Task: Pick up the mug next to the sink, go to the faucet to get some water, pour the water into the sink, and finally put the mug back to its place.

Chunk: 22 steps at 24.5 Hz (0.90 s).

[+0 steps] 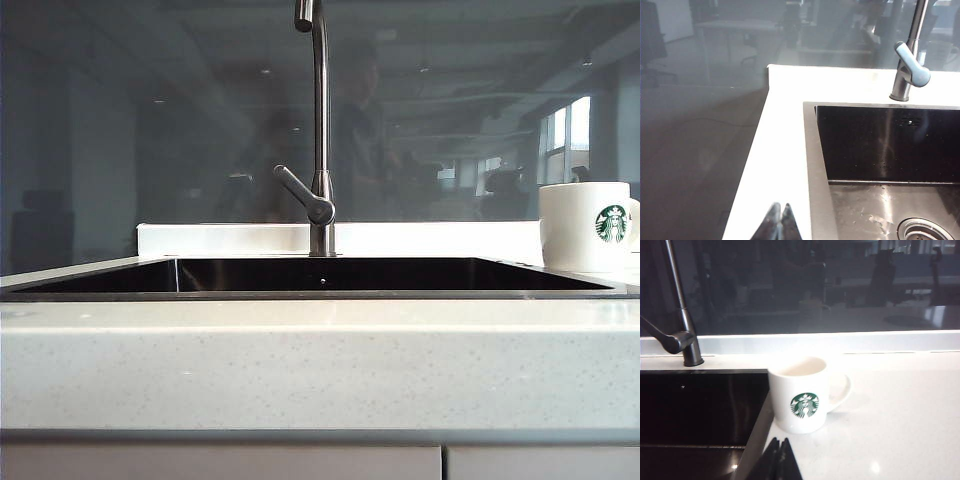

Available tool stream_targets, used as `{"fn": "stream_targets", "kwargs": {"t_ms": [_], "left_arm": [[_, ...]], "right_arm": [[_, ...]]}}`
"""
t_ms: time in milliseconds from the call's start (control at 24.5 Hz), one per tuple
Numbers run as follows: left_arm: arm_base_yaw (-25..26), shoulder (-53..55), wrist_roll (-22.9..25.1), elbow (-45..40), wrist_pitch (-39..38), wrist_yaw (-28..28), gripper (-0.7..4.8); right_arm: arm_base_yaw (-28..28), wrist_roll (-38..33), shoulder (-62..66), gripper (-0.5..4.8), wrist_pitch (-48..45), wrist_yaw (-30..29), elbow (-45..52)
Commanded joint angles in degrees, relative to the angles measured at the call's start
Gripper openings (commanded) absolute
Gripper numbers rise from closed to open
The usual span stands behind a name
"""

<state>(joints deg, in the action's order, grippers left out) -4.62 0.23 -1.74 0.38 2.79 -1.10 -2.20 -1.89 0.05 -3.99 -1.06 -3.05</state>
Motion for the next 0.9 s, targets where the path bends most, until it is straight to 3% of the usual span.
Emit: {"fn": "stream_targets", "kwargs": {"t_ms": [41,899], "left_arm": [[0.0,0.0,0.2,0.2,0.7,-0.2,-0.06],[0.0,0.0,0.2,0.2,0.7,-0.2,-0.06]], "right_arm": [[0.8,0.0,-0.2,-0.09,-1.0,0.9,0.4],[2.6,0.0,-0.2,-0.09,-3.4,-0.2,3.0]]}}
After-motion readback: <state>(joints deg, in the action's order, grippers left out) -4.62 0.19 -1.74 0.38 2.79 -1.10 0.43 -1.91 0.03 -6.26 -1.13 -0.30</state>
